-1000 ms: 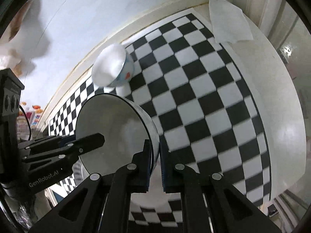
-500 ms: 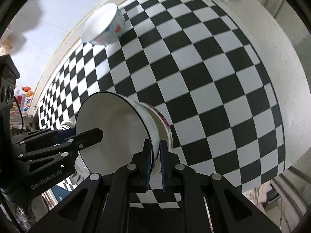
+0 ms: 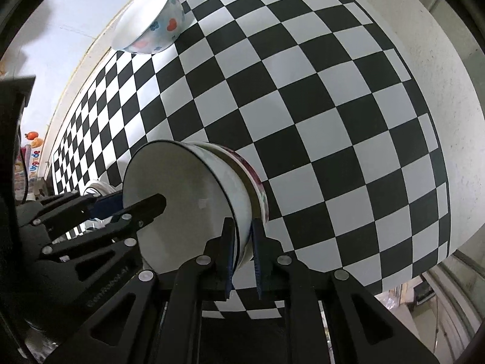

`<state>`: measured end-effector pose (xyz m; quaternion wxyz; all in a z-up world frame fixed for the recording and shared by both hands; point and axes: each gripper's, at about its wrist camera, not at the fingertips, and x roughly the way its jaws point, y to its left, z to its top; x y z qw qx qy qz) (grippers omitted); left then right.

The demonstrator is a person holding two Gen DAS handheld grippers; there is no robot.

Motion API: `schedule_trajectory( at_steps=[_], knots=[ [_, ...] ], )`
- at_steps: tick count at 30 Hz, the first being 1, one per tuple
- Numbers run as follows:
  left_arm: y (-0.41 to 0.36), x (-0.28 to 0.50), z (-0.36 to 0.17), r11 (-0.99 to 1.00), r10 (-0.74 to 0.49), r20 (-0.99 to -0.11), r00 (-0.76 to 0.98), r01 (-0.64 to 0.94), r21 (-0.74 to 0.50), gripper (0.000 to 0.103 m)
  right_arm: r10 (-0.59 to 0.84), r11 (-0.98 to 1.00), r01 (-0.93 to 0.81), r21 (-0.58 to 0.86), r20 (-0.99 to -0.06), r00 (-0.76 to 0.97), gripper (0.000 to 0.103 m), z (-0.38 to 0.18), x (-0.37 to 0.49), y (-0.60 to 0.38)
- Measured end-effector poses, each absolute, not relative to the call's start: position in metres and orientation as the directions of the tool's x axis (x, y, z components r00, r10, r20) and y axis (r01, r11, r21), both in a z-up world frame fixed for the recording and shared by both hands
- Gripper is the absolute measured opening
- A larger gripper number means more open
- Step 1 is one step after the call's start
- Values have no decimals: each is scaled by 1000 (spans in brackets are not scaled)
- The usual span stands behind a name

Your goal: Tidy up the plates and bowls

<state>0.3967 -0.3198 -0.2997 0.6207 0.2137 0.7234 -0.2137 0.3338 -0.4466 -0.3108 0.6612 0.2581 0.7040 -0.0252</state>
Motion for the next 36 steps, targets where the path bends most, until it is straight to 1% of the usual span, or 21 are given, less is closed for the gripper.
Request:
schedule_trajectory(
  at_steps=[4, 5, 6, 8, 11, 14, 15, 16, 17, 19, 23, 27, 31, 36],
  knots=[
    [-319, 394, -299, 824, 27, -989, -144, 564, -59, 21, 348, 851, 418, 318, -938, 6, 16, -310, 333, -451],
    [-316, 395, -297, 826, 23, -989, -145, 560, -63, 21, 347, 850, 421, 317, -938, 6, 17, -308, 333, -452],
    [-314, 396, -295, 830, 16, -989, -147, 554, -69, 21, 344, 850, 423, 313, -939, 5, 21, -307, 332, -453],
    [-310, 398, -287, 839, -9, -988, -156, 536, -92, 21, 355, 846, 423, 324, -935, 6, 22, -304, 330, -456],
    [-300, 404, -269, 854, -62, -988, -145, 505, -128, 21, 370, 841, 420, 342, -929, 15, 22, -294, 329, -459],
    [-288, 423, -243, 876, -125, -987, -97, 457, -156, 21, 374, 835, 413, 365, -925, 63, 22, -271, 335, -470],
    [-284, 432, -236, 883, -137, -987, -78, 441, -158, 22, 376, 832, 410, 374, -923, 78, 24, -265, 339, -473],
    [-280, 442, -230, 892, -151, -987, -56, 422, -160, 25, 378, 830, 405, 385, -920, 100, 30, -258, 346, -477],
    [-273, 459, -224, 904, -167, -986, -31, 395, -165, 30, 376, 829, 399, 392, -919, 121, 33, -251, 356, -481],
    [-266, 487, -221, 917, -187, -982, -15, 355, -180, 31, 372, 829, 385, 405, -914, 162, 39, -241, 379, -488],
    [-247, 535, -236, 944, -221, -975, -20, 245, -219, 31, 376, 824, 368, 431, -902, 213, 40, -239, 438, -497],
    [-237, 575, -263, 958, -231, -972, -42, 162, -235, 31, 383, 831, 347, 435, -900, 210, 40, -255, 503, -494],
    [-240, 605, -283, 961, -237, -969, -63, 129, -243, 31, 386, 840, 344, 420, -908, 165, 40, -281, 557, -483],
    [-253, 621, -298, 960, -234, -969, -83, 139, -244, 31, 371, 861, 338, 380, -924, 94, 40, -312, 597, -475]
  ],
)
